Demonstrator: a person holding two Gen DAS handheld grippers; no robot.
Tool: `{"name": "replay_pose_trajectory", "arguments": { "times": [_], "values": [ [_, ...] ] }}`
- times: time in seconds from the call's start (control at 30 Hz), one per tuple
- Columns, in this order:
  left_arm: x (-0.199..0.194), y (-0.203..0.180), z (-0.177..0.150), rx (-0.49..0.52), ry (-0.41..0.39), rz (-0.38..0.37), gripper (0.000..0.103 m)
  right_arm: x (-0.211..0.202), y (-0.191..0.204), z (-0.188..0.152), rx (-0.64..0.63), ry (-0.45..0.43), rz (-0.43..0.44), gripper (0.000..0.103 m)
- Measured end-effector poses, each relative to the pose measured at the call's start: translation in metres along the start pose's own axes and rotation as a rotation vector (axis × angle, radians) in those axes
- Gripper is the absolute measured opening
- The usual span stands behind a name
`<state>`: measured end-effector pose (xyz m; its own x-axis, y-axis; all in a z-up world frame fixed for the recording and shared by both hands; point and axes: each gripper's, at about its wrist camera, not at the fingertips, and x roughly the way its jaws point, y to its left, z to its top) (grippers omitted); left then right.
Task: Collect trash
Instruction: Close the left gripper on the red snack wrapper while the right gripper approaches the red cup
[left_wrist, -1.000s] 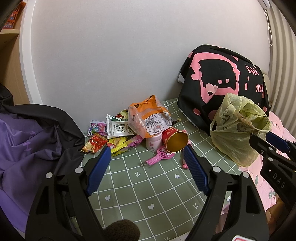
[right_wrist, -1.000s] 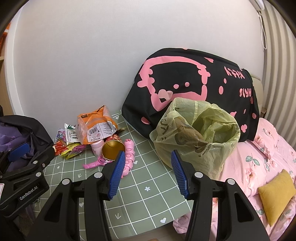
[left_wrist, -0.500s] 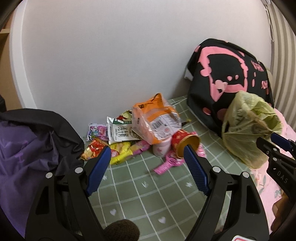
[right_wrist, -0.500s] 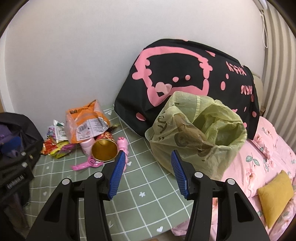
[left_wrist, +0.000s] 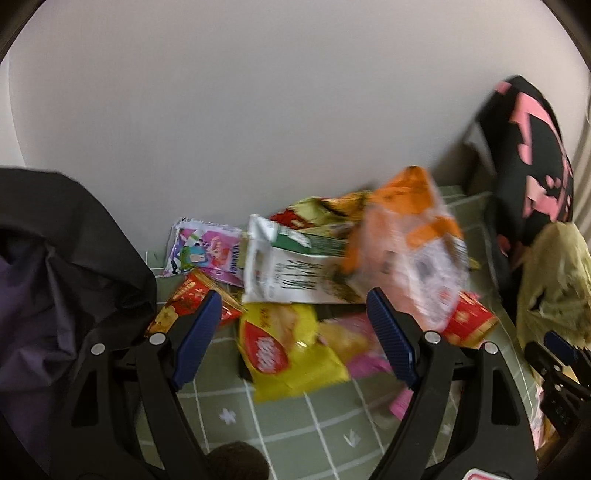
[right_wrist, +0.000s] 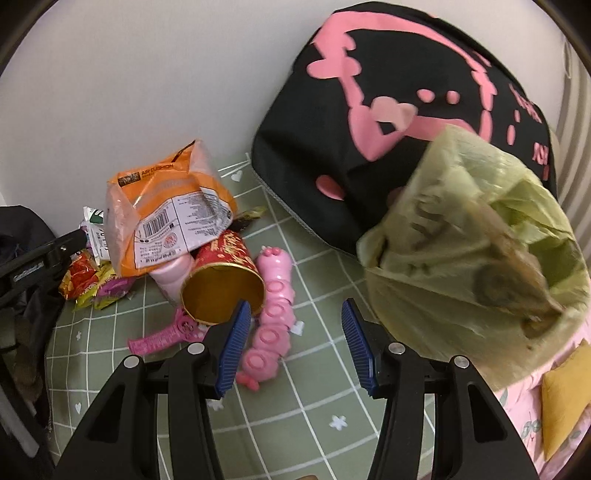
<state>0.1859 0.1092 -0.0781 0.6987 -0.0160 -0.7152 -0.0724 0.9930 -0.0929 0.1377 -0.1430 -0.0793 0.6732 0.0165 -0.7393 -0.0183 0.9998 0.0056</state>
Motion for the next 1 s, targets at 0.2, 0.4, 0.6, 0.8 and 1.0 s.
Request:
{"name": "replay_pose_trajectory", "arguments": {
  "times": [0.2,0.4,0.6,0.8,1.0],
  "values": [
    [0.007,0.038,0.003,-0.040,0.002,0.049,0.081,0.012,0.004,0.020,-0.084,-0.021,0.024,0.049],
    [0.013,0.058,-0.004,0.015,0.054,0.103,0.082,0.040,0.002,0.041,-0.088,-0.012,0.169,0.049],
    [0.034,0.086,-0.011,-0.040,0.135,0.079,0.082,0.065,0.009,0.052,-0.094,0.024,0.168,0.049],
    [0.061,0.107,-0.006,-0.087,0.225,-0.017,0.066,0.055,0.024,0.054,-0.137,0.020,0.110,0.049],
    [0.083,0.108,-0.008,-0.091,0.286,-0.032,0.056,0.044,0.032,0.056,-0.122,0.019,0.098,0.049]
  ]
}}
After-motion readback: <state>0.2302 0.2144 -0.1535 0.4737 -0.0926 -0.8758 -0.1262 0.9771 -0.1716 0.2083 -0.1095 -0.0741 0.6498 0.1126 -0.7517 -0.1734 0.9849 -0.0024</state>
